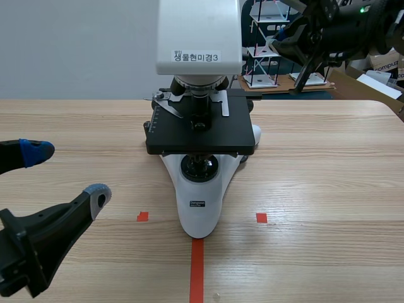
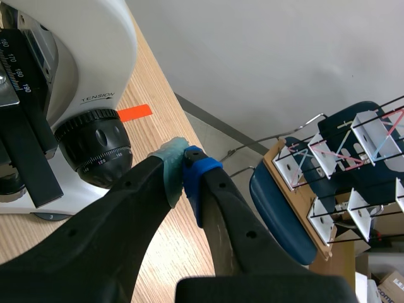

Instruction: Return to the home posture

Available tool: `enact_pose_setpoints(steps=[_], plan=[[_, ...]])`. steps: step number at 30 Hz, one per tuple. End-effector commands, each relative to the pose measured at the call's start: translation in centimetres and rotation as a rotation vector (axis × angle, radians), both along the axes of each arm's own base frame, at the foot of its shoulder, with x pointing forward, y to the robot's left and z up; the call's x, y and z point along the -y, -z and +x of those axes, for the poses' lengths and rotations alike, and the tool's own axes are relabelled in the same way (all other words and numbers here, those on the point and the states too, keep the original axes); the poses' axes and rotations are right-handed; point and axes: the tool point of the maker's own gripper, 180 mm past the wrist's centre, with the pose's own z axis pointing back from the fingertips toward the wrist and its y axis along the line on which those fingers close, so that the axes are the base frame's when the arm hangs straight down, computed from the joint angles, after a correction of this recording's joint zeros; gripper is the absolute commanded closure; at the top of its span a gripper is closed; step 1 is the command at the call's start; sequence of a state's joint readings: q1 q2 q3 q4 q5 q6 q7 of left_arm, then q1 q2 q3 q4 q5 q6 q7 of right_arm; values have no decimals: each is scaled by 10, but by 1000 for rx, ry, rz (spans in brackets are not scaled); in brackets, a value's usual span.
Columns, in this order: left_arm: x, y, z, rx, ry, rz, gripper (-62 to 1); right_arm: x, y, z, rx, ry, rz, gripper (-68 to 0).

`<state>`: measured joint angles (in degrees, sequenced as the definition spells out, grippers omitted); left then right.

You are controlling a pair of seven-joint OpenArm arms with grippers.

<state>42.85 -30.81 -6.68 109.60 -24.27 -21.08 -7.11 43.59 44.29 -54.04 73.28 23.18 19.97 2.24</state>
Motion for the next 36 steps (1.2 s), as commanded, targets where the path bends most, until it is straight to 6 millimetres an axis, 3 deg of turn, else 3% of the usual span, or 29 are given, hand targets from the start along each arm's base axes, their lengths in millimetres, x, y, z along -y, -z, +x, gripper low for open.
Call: enact_pose_setpoints(steps=[1,26,29,36], plan=[[1,-9,2,29,-2,-17,-623,2,-16,5,37,6,11,-15],[1,-9,2,29,-2,-17,-623,1,-18,4,58,-7,8,-23],[1,-9,2,29,-2,-17,-623,3,-19,4,57,1,22,-113],[1,-9,2,29,-3,-18,-623,32,-24,-2,57,97,140,-435]])
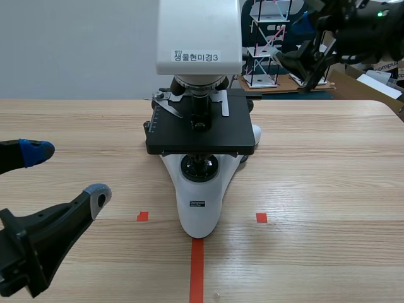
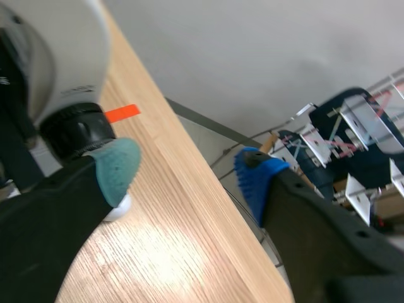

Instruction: Return to the home posture

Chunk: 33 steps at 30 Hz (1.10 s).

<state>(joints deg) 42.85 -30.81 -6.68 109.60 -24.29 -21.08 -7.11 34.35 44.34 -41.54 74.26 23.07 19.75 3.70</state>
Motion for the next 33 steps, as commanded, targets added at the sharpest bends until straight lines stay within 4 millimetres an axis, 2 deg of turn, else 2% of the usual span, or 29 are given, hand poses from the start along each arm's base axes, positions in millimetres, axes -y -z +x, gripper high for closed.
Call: enact_pose_setpoints(steps=[1,4,12,18,23,33], plan=[[1,-9,2,29,-3,-17,-623,7,-18,-4,41,16,50,-471],[1,-9,2,29,-2,-17,-623,19,-18,-20,44,43,91,-553],[1,-9,2,29,-3,-17,-623,25,12,-88,-35,88,165,-656],[1,-9,2,29,-3,-17,-623,19,28,-142,-99,99,242,-657],[1,-9,2,29,-2,-17,-623,16,28,-178,-131,123,316,-657],[1,-9,2,29,-2,-17,-623,7,15,-222,-123,125,444,-657]])
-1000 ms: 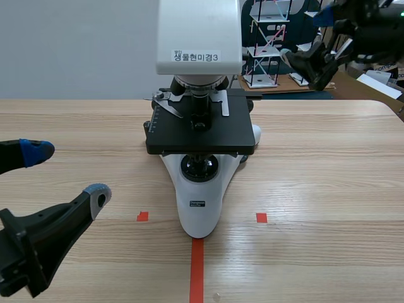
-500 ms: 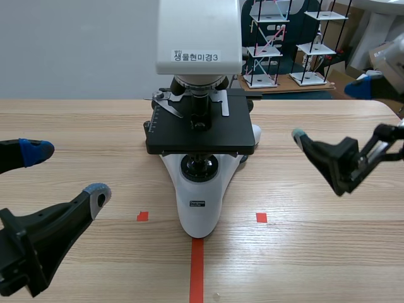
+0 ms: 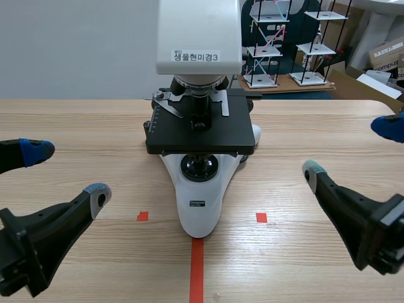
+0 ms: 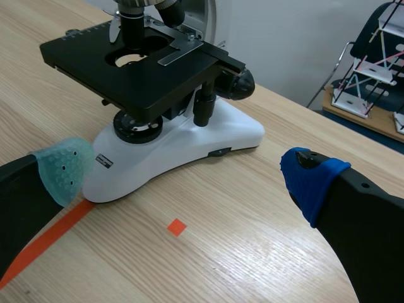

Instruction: Return to the home posture

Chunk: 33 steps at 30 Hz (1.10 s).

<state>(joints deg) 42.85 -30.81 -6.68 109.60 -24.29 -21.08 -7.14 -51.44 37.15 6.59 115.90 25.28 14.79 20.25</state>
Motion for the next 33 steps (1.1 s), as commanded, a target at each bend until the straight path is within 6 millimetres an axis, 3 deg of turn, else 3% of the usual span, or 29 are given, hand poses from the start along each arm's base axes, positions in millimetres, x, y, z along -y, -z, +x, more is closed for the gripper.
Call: enact_pose_setpoints(steps=[1,8,33], plan=[[1,-9,2,29,-2,-17,-623,-3,-10,-1,32,-9,24,-657],[0,-9,2,29,-3,-17,-623,-5,-3,-16,7,-24,35,-657],[0,-9,2,29,-3,-17,-623,-5,-3,-17,6,-24,35,-657]])
